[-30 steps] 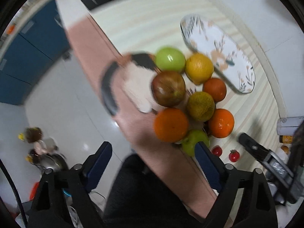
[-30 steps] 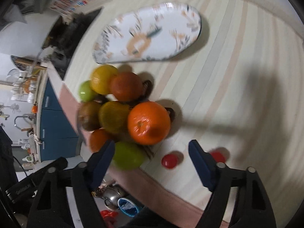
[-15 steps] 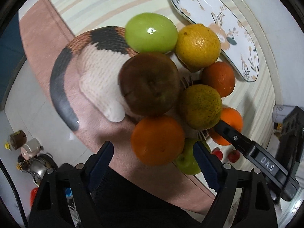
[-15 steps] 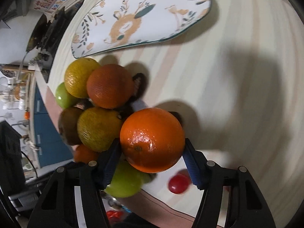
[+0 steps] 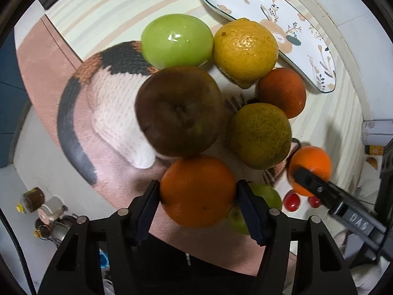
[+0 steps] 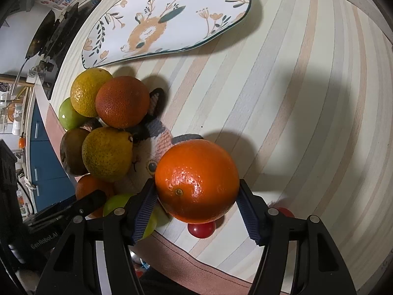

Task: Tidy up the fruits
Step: 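Carry both oranges onto the white plate and open both tools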

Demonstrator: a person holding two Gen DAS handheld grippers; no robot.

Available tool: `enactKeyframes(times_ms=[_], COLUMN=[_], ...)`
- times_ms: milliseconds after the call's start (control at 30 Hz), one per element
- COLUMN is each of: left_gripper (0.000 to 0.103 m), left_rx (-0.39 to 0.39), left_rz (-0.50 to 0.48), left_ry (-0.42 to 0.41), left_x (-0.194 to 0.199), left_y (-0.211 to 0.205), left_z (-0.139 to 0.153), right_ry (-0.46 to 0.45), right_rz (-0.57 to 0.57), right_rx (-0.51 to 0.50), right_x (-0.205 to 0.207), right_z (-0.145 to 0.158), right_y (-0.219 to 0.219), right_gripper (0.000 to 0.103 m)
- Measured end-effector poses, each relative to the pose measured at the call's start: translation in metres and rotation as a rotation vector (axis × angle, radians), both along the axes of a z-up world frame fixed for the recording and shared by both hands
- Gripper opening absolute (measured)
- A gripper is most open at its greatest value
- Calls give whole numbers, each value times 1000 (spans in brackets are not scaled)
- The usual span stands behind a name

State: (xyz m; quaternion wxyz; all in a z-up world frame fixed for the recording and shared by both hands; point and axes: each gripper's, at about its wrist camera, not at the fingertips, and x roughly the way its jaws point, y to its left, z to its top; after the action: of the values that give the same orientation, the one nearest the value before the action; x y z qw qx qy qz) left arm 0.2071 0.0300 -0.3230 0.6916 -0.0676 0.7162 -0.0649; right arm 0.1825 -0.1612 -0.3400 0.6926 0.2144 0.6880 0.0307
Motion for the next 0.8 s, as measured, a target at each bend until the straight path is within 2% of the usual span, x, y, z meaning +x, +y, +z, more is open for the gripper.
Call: enactKeyframes(times_ms=[233, 333, 433, 633, 800], left_gripper=[60, 60, 60, 60, 60], left_rx=[33, 33, 36, -19, -26], left_rz=[12, 11, -3, -48, -138], left_ry=[-25, -44, -78, -149, -249], left_x=[-9, -12, -15, -1, 51], left_y=[-1, -3, -5, -11, -32], left_z=[0, 7, 25, 75, 119], right_ry=[-43, -69, -88, -147, -222], right_rz=[14, 37, 40, 20, -10], right_rx=[-18, -63, -65, -57, -40], right_x=[-11, -13, -14, -3, 37], right_z=[7, 12, 18, 44, 75], right_y=[-15, -14, -18, -33, -44], right_gripper=[67, 66, 66, 66, 66])
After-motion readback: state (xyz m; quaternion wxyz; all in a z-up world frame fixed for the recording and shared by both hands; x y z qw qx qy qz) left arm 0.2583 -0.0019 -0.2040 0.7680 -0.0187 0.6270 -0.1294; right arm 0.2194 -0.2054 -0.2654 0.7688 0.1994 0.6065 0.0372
